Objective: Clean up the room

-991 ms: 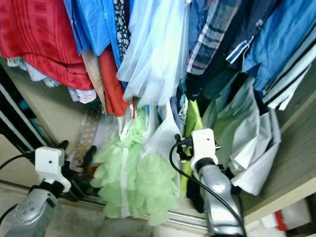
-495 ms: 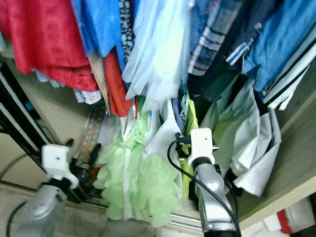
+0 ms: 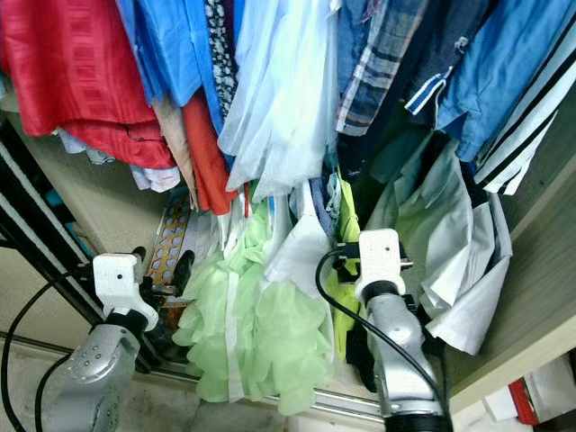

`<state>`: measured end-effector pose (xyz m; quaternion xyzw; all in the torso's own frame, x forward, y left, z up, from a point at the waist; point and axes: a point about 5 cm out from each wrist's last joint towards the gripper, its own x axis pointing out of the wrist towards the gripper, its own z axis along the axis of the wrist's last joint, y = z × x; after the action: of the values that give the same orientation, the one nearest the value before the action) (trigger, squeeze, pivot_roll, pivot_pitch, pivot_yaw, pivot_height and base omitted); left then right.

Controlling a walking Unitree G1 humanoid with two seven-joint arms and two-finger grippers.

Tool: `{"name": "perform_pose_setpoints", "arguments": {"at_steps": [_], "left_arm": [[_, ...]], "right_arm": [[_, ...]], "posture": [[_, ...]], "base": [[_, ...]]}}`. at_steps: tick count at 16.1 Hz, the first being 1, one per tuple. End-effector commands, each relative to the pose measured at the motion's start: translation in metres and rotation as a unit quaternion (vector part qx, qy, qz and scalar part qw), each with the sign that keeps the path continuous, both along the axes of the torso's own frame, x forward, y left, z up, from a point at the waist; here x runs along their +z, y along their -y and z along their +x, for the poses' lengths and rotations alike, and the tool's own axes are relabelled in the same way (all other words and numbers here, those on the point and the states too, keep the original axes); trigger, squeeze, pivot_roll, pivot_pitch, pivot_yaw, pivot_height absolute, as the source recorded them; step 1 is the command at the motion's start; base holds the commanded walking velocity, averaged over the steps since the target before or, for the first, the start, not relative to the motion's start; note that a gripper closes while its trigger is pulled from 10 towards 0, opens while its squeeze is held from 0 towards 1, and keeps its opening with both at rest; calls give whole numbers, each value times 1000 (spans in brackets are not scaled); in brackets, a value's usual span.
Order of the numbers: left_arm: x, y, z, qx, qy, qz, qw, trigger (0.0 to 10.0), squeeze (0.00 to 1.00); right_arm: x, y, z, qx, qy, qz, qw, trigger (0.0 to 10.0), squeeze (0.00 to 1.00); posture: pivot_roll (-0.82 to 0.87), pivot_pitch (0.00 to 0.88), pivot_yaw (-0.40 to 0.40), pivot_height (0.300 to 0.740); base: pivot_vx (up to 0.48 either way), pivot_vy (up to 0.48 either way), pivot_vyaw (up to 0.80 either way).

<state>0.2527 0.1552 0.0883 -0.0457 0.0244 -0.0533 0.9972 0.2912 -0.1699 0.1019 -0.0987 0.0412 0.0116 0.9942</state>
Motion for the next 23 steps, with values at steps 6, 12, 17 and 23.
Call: {"name": "perform_pose_setpoints", "arguments": {"at_steps": [6,12,17,23], "left_arm": [[7,2,-5,-23,13,20,999,10000,0],[11,5,-4,-38,9,14,999,10000,0],[12,7,-2,-43,10,22,999,10000,0],[29,9,-10,-62,34,4,998,10000,0]], "right_arm": [[9,-13,3,28,17,-5,999,10000,0],[2,-11,-7,-7,-6,-2,1000,10000,0],[7,-6,-7,-32,0,4,999,10000,0],[35,-6,-30,-26,62,-44,997,10000,0]], "posture": [[-69,39,-8,740],[-79,62,22,740],[-85,83,33,740],[-76,95,29,740]], "base": [[0,0,629],[0,0,0],[0,0,0],[0,0,0]]}}
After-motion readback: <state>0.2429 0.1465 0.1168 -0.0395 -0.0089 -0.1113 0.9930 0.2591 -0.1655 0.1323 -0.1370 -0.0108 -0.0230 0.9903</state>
